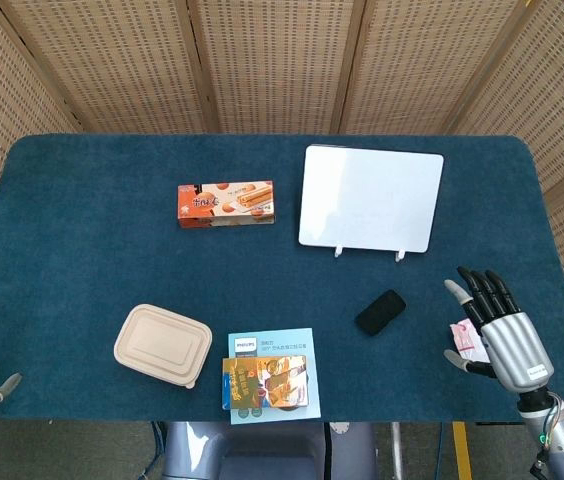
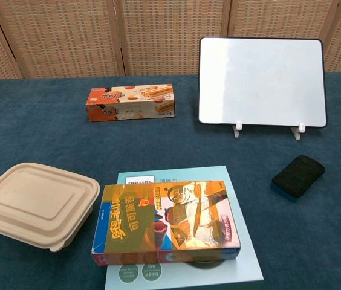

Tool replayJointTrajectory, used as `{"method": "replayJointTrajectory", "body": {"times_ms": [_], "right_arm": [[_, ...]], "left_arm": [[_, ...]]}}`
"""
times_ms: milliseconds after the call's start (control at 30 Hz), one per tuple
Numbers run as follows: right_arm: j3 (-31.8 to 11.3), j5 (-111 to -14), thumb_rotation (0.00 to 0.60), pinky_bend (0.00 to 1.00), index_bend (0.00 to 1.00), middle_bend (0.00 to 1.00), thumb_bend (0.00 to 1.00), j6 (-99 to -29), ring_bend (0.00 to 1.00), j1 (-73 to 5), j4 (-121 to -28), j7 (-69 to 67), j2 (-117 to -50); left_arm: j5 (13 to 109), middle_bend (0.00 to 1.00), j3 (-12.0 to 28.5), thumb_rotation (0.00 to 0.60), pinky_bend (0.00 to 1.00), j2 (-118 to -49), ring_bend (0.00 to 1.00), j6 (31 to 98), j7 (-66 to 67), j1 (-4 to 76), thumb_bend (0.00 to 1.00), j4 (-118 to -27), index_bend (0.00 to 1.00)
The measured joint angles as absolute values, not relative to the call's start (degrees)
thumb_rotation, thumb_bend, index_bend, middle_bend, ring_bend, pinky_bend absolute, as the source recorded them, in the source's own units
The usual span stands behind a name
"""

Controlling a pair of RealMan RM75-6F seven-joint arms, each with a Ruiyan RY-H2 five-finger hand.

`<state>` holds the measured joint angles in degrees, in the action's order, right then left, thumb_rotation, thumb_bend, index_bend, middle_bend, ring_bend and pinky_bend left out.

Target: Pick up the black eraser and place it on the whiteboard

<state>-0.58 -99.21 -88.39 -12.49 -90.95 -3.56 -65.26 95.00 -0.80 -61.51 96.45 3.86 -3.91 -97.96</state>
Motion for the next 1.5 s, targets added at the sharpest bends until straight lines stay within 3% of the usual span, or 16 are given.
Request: {"method": "replayJointTrajectory", "body": {"times_ms": [1233, 1500], "right_arm": [[-1.1, -99.9, 0.600, 0.00, 0.00, 0.00, 0.04, -87.9, 0.00, -12.5, -90.8, -2.2, -65.5], [-2.6, -101.4, 0.600, 0.00, 0.15, 0.00, 0.04, -87.2, 0.00, -14.3, -91.5, 2.1, -64.5]], "left_arm": [[95.2, 0.00, -0.8, 0.600, 0.00, -61.5, 0.00, 96.2, 3.7, -3.8, 0.00, -98.0, 0.00], [95.5, 0.00, -1.1, 0.600, 0.00, -61.6, 0.00, 95.9, 4.1, -3.7, 0.00, -98.0, 0.00]]}}
